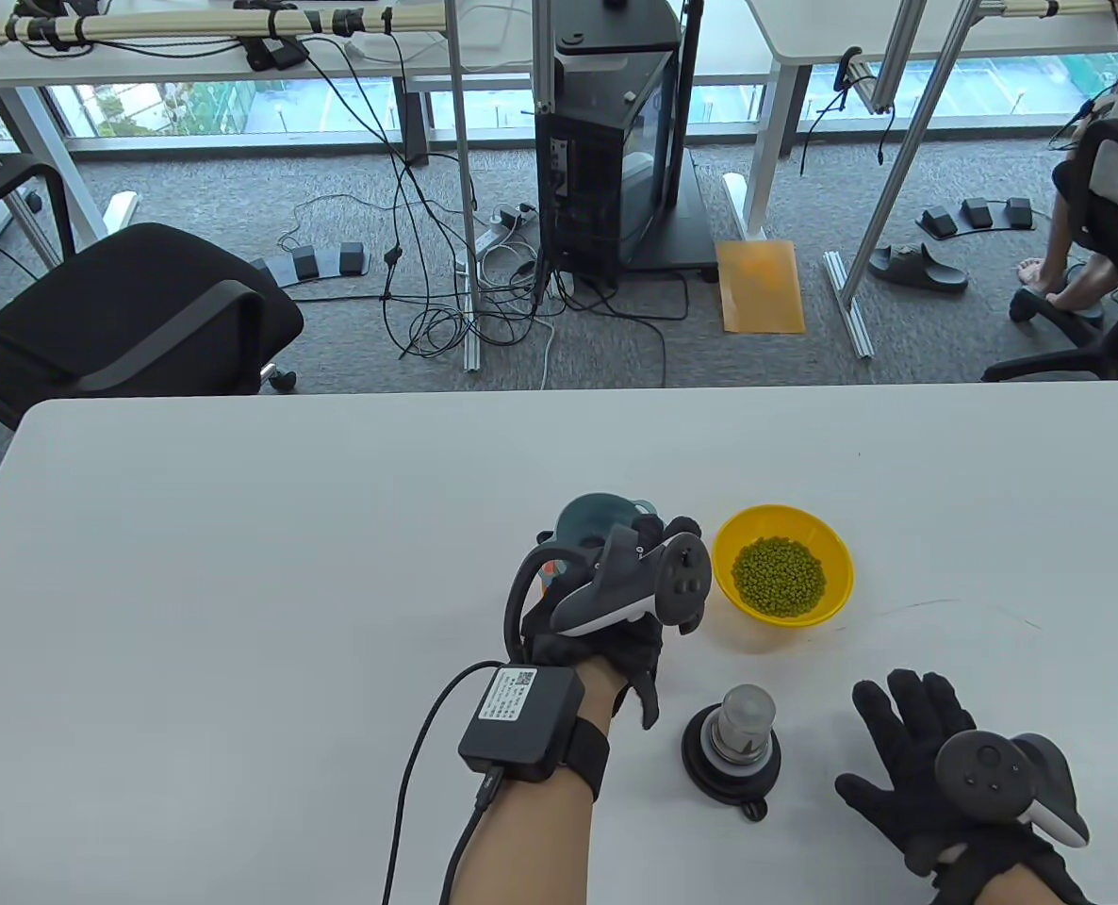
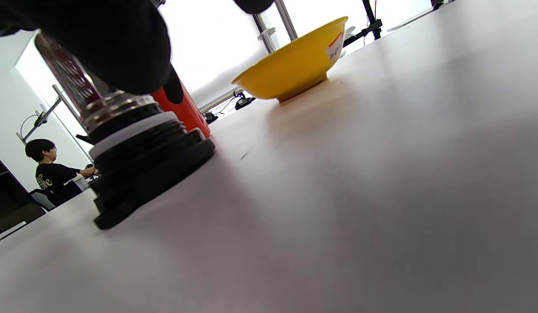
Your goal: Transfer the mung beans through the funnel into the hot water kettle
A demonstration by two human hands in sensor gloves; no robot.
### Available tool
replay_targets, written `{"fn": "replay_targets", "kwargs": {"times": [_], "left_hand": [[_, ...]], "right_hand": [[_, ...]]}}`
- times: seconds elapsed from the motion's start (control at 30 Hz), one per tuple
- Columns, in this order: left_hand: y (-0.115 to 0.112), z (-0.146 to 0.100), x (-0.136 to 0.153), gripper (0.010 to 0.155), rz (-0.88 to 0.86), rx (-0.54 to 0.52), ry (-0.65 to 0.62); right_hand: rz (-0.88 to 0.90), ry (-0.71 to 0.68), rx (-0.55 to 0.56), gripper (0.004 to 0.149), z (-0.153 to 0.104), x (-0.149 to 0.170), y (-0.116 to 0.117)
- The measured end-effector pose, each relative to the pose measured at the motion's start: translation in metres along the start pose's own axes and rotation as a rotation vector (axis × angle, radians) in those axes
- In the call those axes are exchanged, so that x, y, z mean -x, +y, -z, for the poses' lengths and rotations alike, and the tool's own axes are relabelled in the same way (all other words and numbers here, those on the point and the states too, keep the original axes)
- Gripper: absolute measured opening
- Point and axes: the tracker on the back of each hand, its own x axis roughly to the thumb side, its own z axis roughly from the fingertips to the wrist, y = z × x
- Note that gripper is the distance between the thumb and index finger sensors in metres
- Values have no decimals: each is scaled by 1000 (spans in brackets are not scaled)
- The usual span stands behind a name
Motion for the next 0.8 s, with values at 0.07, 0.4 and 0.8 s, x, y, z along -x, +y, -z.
{"fn": "replay_targets", "kwargs": {"times": [0.07, 0.4, 0.8], "left_hand": [[12, -13, 6, 73, -3, -28, 9], [-15, -83, 20, 77, 14, 25, 96], [-137, -109, 52, 77, -209, 27, 182]], "right_hand": [[-5, 5, 2, 93, 0, 0, 0], [-48, 25, -29, 92, 1, -3, 5], [-68, 39, -40, 88, 1, -4, 11]]}}
